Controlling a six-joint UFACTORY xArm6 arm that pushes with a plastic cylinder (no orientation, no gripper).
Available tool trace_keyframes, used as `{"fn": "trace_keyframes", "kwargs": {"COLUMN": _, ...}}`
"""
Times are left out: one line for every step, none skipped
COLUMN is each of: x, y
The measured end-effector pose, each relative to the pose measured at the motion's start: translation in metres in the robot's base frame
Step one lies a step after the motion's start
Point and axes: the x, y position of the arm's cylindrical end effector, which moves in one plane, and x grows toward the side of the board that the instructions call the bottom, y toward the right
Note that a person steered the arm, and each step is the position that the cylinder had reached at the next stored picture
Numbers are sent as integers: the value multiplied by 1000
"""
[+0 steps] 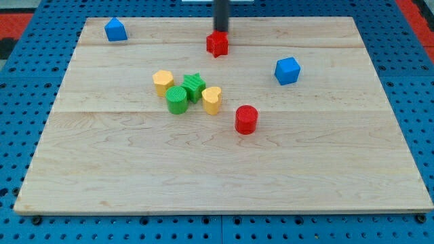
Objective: Slide the red star green star diagonal to each other
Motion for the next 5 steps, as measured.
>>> {"fn": "trace_keyframes", "kwargs": {"x": 1, "y": -12}}
{"fn": "trace_keyframes", "kwargs": {"x": 1, "y": -12}}
{"fn": "trace_keyframes", "kwargs": {"x": -10, "y": -12}}
{"fn": "trace_keyframes", "kwargs": {"x": 59, "y": -19}}
{"fn": "trace_keyframes", "kwargs": {"x": 117, "y": 18}}
